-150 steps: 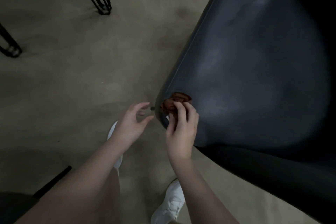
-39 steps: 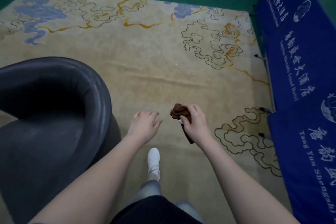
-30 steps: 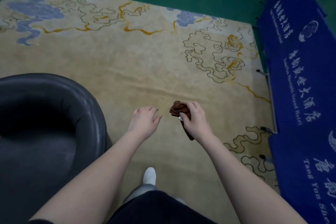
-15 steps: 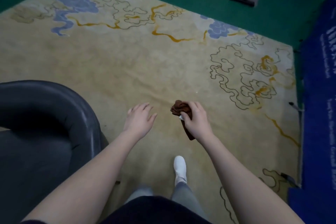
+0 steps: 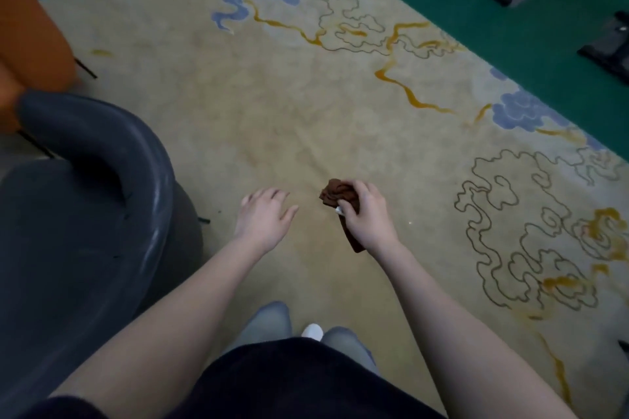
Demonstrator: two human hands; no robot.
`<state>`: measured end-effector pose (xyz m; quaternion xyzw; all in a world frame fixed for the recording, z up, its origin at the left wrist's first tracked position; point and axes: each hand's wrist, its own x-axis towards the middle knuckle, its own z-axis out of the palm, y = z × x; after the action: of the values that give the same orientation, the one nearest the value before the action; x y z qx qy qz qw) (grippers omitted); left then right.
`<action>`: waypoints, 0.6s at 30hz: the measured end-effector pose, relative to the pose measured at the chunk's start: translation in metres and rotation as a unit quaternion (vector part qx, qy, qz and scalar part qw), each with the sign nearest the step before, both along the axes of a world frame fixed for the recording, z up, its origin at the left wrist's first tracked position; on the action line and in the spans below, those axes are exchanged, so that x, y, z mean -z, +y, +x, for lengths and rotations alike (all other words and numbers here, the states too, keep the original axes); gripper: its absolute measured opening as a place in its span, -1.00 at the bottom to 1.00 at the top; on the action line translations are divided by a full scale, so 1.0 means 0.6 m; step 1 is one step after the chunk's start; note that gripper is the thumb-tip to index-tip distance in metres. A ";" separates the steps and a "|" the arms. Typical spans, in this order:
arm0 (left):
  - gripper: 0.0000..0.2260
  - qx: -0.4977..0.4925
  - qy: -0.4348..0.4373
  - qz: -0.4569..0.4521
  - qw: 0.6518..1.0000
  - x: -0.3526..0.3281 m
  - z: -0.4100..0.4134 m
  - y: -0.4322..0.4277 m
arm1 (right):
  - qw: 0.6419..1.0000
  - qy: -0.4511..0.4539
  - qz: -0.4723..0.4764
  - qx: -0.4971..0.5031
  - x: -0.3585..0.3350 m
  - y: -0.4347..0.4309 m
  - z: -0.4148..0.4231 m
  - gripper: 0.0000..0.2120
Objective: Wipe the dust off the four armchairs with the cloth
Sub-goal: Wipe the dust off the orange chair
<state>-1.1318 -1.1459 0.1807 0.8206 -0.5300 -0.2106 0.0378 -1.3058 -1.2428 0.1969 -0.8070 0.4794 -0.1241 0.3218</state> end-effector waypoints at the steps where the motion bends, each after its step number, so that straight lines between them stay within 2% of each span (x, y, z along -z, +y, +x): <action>1: -0.56 -0.017 0.001 0.006 1.000 0.001 0.010 -0.004 | 1.000 -0.005 0.001 -0.015 0.002 -0.014 0.014 -0.66; 8: -0.55 -0.088 -0.003 0.019 0.996 0.012 0.106 -0.069 | 0.996 -0.013 0.018 -0.082 0.019 -0.117 0.135 -0.67; 18: -0.49 -0.136 0.048 -0.036 0.989 0.004 0.325 -0.260 | 0.996 -0.015 -0.010 -0.087 -0.014 -0.323 0.350 -0.67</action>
<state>-0.9369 -1.3019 0.1780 0.8722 -0.4180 -0.2234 0.1213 -1.0961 -1.4364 0.2050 -0.8472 0.4009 -0.1123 0.3301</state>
